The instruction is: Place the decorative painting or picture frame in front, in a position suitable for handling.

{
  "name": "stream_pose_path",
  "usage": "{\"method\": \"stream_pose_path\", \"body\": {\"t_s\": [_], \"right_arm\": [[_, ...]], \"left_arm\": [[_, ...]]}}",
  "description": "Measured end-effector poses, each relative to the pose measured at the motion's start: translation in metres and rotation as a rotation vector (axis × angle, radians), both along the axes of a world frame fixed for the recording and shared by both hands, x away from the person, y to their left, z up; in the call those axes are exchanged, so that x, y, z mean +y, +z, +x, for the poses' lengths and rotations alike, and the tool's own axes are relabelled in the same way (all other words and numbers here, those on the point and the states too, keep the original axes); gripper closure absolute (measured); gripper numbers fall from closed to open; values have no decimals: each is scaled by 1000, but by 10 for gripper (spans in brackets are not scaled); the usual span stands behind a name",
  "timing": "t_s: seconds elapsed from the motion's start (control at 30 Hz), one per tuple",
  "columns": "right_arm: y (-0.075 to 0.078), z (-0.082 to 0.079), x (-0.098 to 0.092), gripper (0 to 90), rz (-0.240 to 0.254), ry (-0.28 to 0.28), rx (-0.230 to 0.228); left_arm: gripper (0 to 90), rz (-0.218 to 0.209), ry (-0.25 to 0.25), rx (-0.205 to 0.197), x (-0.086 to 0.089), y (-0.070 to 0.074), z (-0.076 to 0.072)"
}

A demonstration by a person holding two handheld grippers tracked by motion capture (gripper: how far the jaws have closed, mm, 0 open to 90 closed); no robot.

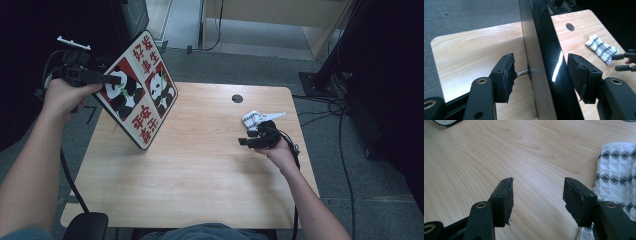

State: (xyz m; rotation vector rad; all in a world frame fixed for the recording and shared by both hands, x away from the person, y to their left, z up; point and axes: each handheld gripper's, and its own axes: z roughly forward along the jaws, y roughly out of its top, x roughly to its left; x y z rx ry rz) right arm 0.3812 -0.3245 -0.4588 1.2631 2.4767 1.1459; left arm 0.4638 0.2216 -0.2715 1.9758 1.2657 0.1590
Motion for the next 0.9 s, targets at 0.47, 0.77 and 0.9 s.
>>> {"method": "stream_pose_path", "body": {"t_s": [0.47, 0.77, 0.9], "right_arm": [[-1, 0, 1, 423, -13, 3, 2], [-1, 0, 0, 424, -15, 0, 3], [-2, 1, 1, 423, -20, 0, 1]], "left_arm": [[429, 35, 8, 38, -9, 17, 28], [446, 55, 1, 64, -18, 20, 44], [459, 53, 16, 81, -19, 20, 53]]}}
